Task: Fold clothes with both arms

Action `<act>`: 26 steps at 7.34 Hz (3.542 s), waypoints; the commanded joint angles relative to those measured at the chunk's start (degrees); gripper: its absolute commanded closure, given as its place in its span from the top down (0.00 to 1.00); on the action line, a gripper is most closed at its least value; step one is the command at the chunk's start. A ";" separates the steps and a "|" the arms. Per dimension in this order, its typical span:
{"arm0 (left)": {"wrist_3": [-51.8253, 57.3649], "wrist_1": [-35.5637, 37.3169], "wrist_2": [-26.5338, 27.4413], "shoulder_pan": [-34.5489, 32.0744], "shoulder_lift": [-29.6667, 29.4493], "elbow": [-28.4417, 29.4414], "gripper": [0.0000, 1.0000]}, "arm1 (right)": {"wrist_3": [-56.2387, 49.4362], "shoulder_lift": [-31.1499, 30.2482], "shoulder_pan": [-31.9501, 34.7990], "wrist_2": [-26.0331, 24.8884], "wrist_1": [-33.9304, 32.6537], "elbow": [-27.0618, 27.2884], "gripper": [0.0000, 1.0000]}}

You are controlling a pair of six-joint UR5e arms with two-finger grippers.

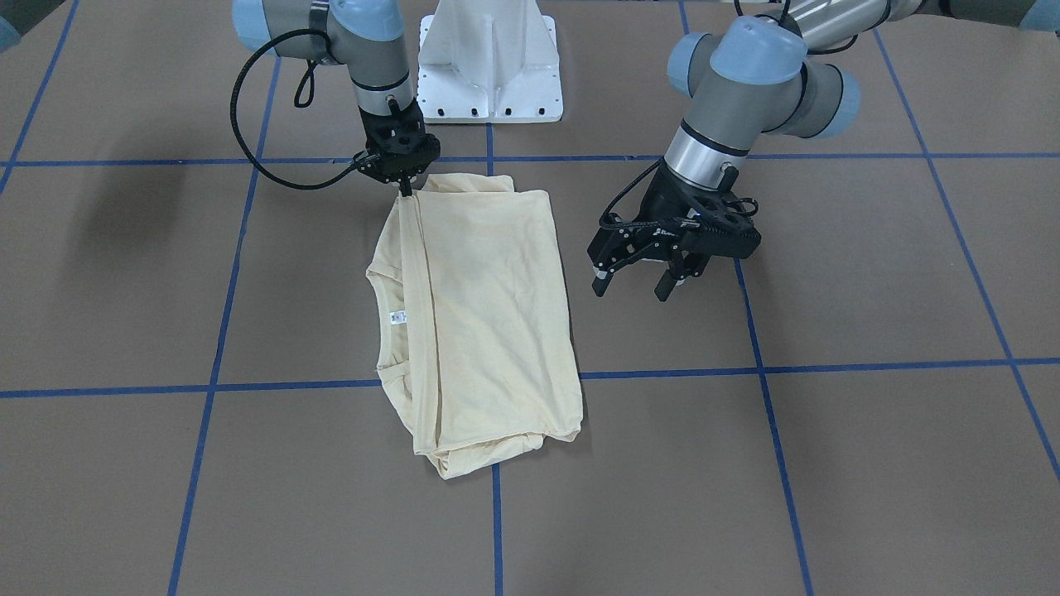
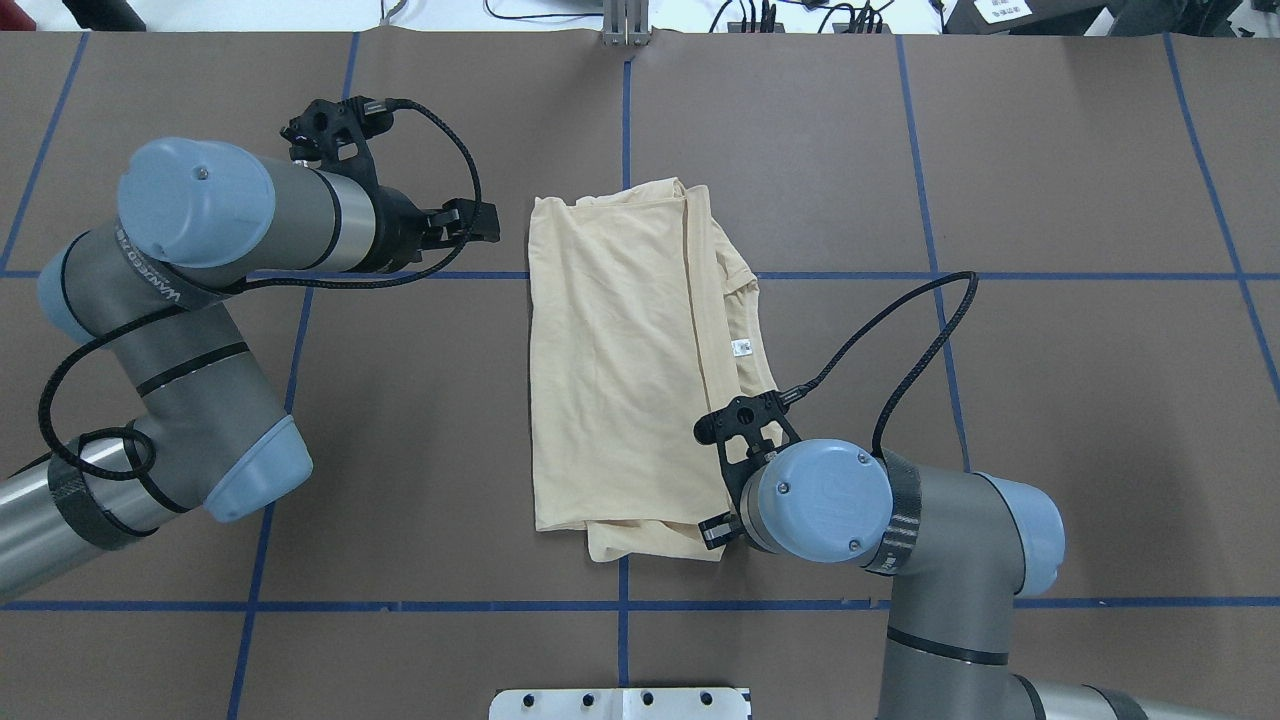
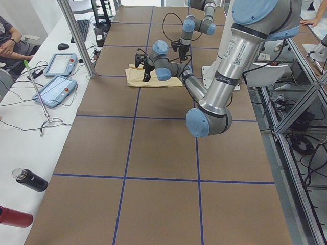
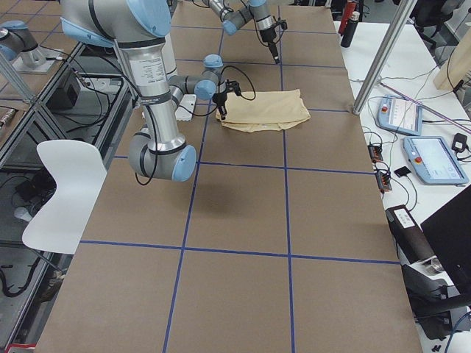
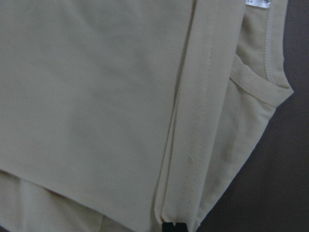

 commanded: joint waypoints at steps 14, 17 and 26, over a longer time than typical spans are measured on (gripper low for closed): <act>0.01 0.00 -0.05 0.44 -0.35 0.38 1.00 | -1.48 2.54 3.94 1.39 0.70 -5.89 0.99; 0.01 -0.09 -0.14 0.44 -0.35 0.29 1.00 | -1.58 2.45 3.76 1.65 0.62 -7.29 0.99; -0.52 0.00 -0.06 1.05 -0.88 0.29 1.00 | -3.42 1.84 5.86 2.18 0.18 -7.47 0.99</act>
